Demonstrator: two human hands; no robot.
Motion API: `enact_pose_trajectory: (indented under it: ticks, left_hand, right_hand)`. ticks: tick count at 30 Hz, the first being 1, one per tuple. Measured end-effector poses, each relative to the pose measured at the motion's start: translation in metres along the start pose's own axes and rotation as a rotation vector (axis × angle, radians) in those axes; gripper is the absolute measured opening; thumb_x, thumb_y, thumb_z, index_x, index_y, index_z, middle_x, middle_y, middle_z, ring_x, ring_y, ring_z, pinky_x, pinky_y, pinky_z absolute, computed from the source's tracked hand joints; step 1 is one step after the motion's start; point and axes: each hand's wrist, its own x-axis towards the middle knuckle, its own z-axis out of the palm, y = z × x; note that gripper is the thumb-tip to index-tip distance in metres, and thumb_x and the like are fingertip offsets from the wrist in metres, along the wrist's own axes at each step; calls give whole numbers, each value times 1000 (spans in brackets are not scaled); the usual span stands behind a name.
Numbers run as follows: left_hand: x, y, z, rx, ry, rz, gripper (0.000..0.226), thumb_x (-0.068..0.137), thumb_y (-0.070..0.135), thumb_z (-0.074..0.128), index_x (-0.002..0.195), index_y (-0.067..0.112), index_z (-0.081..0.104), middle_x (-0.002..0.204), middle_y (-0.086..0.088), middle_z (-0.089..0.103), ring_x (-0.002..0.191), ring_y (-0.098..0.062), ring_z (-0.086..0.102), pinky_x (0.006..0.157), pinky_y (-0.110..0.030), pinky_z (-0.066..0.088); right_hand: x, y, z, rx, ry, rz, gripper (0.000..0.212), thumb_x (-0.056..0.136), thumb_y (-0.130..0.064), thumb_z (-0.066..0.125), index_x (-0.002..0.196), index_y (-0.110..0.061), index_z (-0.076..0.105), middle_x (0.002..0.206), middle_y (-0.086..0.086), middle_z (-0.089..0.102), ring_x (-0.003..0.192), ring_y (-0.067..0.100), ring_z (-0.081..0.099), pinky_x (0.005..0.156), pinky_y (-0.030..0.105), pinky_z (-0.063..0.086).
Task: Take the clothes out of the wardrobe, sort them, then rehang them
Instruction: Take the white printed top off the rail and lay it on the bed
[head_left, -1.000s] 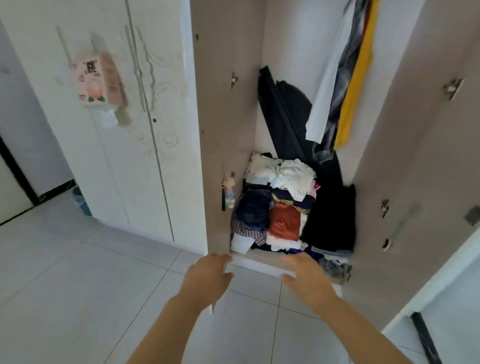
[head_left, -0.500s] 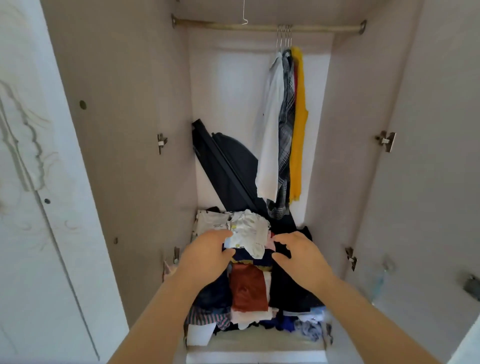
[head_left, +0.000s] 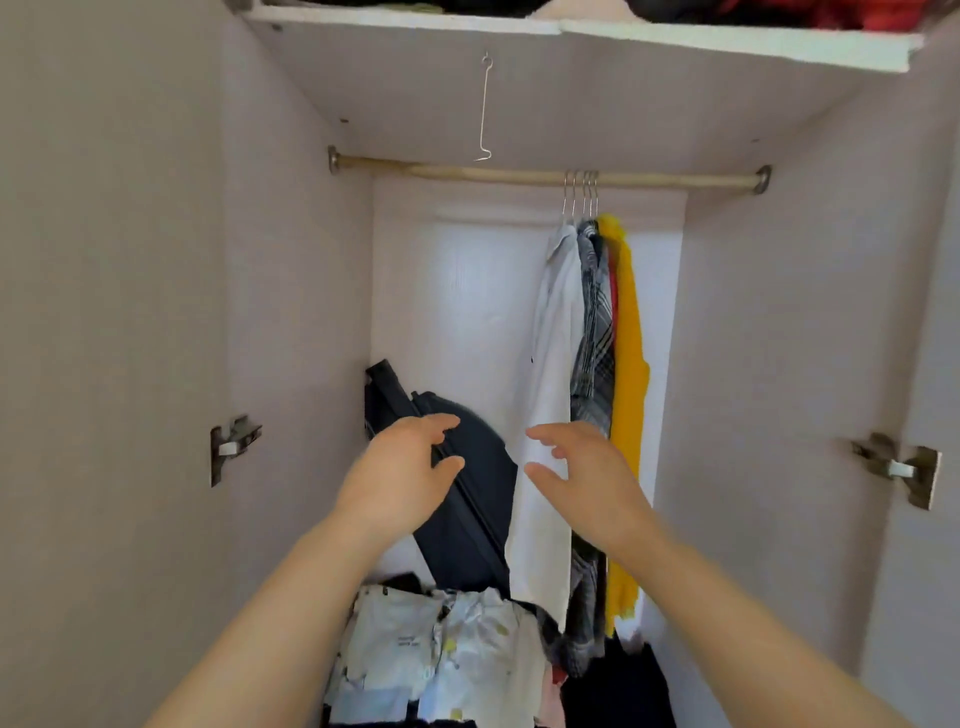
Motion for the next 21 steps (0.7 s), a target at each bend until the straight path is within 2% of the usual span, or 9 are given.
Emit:
enact_pose_trajectory:
  ticks: [5, 10, 15, 18, 21]
  left_hand:
    - [79, -8, 11, -49, 115, 23, 45, 91, 24, 54, 135, 27, 44, 120, 5, 54, 95, -4, 47, 84, -14, 34]
    - [155, -23, 21, -148, 227, 10, 46, 90, 24, 56, 134, 29, 43, 108, 12, 52, 94, -5, 50, 80, -15, 34]
    - [228, -36, 40, -261, 304, 81, 44, 89, 21, 58, 131, 27, 46, 104, 11, 54, 93, -7, 53, 77, -14, 33]
    - [268, -47, 54, -275, 309, 132, 45, 88, 21, 59, 131, 29, 47, 103, 13, 54, 93, -6, 53, 79, -15, 34]
    - [304, -58, 68, -301, 315, 158, 44, 88, 21, 60, 129, 31, 48, 102, 15, 55, 92, -4, 53, 80, -16, 36]
  right_hand:
    - [91, 11, -8, -14, 93, -134, 40, 94, -25, 52, 133, -22, 47, 130, -1, 47, 116, 10, 46, 98, 18, 33]
    - [183, 12, -12, -62, 235, -261, 42, 93, -23, 53, 134, -21, 46, 129, 0, 46, 114, 11, 47, 93, 15, 31]
    - [276, 25, -14, -68, 407, -243, 41, 91, -18, 55, 131, -17, 48, 130, 4, 47, 114, 16, 48, 93, 20, 33]
    - [329, 31, -17, -48, 507, -228, 40, 91, -16, 53, 130, -16, 49, 130, 5, 48, 113, 17, 49, 89, 17, 30]
    - [371, 42, -18, -77, 554, -274, 39, 91, -13, 51, 131, -14, 49, 131, 6, 48, 117, 18, 47, 92, 20, 30]
